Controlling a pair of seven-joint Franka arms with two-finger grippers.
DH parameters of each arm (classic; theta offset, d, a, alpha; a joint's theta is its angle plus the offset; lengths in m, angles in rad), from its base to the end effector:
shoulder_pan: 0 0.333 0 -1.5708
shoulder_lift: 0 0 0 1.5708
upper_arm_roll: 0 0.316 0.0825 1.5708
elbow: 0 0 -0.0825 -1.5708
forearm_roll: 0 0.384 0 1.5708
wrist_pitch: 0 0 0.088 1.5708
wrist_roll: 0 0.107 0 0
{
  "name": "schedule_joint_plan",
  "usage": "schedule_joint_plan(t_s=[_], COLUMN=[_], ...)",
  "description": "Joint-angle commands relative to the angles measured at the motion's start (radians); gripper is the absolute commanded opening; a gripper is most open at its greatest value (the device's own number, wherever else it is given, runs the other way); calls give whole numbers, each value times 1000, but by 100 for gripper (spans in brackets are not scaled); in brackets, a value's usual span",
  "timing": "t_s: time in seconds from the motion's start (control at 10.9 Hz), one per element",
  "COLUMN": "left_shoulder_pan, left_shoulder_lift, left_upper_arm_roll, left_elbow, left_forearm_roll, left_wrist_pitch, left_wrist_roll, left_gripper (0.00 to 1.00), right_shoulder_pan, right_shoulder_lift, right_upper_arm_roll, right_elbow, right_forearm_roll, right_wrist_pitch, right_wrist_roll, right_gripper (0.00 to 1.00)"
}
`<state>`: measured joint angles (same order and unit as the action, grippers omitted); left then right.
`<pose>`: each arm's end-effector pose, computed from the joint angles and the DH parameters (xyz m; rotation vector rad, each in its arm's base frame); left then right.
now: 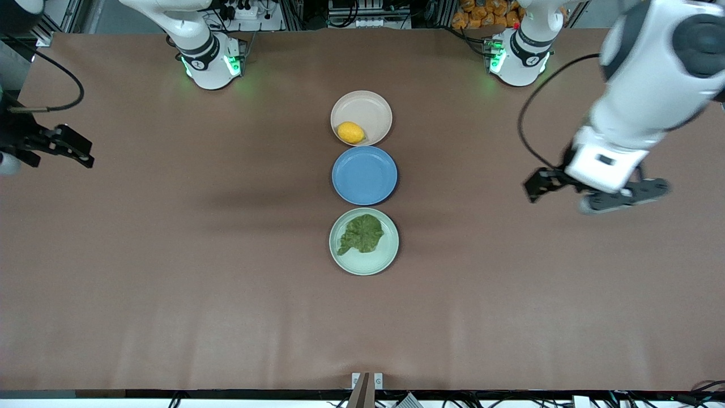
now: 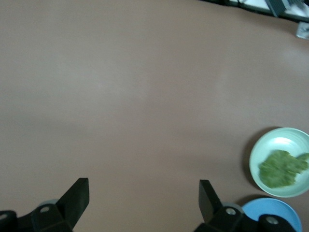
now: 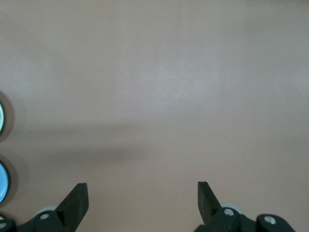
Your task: Place lemon and lettuce in plates
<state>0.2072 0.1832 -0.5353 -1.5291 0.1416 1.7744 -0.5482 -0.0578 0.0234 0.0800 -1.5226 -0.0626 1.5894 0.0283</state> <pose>0.5985 -0.1626 0.5692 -3.1152 -0.3267 -0.1560 0.5643 0.0054 0.6361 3.0812 -0.0098 0.0693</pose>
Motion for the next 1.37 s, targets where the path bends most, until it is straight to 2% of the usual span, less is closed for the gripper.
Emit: schedule_joint_plan(t_s=[0.0,0.18,0.27,0.37,0.46,0.55,0.92,1.1,1.28], left_shoulder_pan=[89,118,106,56,-19,-78,-210,-219,-247], left_shoulder_lift=[-39,-57,-80,-85,-102,-103,-117,-117,-126], left_upper_arm_roll=[-12,-3,42,117,227,292,395,397,441], left_elbow=[32,41,41,41,41,41,41,43,44], left_forearm_roll=[-57,-62,-65,-88,-120,-126,-111,-116,-126], left_wrist_pitch=[-67,-85,-111,-139,-148,-174,-236,-253,-253], left_wrist_roll=[88,167,222,250,273,299,335,336,336], left_gripper=[100,100,100,100,100,100,100,100,100], right_shoulder_pan=[2,7,7,3,-2,-10,-11,-31,-31], right_shoulder_lift=[18,13,13,12,10,10,-6,-19,-22], right_upper_arm_roll=[3,-3,-3,-3,-3,-5,-6,-9,-11], right_elbow=[51,53,55,55,61,64,71,67,64], right_forearm_roll=[22,47,49,50,61,81,80,83,83], right_wrist_pitch=[-28,-28,-25,-22,-22,-20,-29,-29,-29], right_wrist_roll=[12,12,12,9,2,-1,-2,-4,-4], right_gripper=[100,100,100,100,100,100,100,100,100])
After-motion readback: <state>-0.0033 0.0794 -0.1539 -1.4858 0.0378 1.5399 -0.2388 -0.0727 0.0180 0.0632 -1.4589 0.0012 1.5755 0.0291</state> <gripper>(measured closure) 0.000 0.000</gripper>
